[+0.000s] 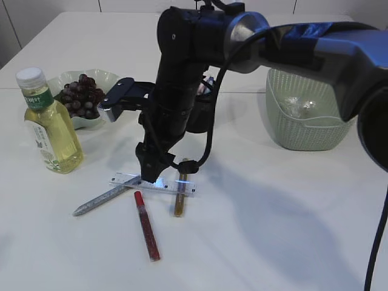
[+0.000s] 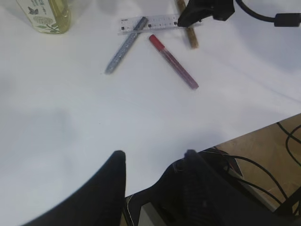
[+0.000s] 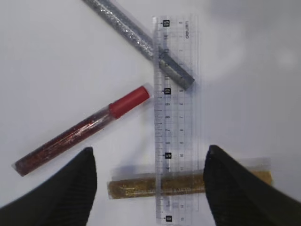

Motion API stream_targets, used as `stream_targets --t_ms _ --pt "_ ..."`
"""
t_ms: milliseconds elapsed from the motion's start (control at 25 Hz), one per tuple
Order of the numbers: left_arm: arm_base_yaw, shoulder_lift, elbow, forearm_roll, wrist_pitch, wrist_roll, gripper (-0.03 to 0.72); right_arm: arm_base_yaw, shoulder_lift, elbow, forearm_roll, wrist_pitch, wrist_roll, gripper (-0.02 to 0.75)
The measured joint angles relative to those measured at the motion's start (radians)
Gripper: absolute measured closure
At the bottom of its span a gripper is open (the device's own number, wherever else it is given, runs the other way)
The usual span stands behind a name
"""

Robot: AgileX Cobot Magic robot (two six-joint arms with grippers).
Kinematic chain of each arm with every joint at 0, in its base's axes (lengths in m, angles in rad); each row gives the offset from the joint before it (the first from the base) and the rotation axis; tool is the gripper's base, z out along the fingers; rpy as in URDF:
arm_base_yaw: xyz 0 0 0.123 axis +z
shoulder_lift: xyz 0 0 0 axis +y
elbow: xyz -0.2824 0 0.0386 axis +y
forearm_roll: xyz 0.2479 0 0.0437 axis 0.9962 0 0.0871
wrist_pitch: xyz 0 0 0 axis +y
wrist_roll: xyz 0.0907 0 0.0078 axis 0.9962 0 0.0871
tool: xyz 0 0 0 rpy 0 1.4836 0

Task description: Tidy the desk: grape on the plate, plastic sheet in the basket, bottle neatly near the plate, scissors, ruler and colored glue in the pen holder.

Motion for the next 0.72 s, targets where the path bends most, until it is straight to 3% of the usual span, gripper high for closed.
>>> stream_targets --t_ms 720 --pt "0.0 0.0 0.0 0.023 0.0 0.0 0.388 0.017 0.071 -0.032 -0.072 0.0 -0.012 0.182"
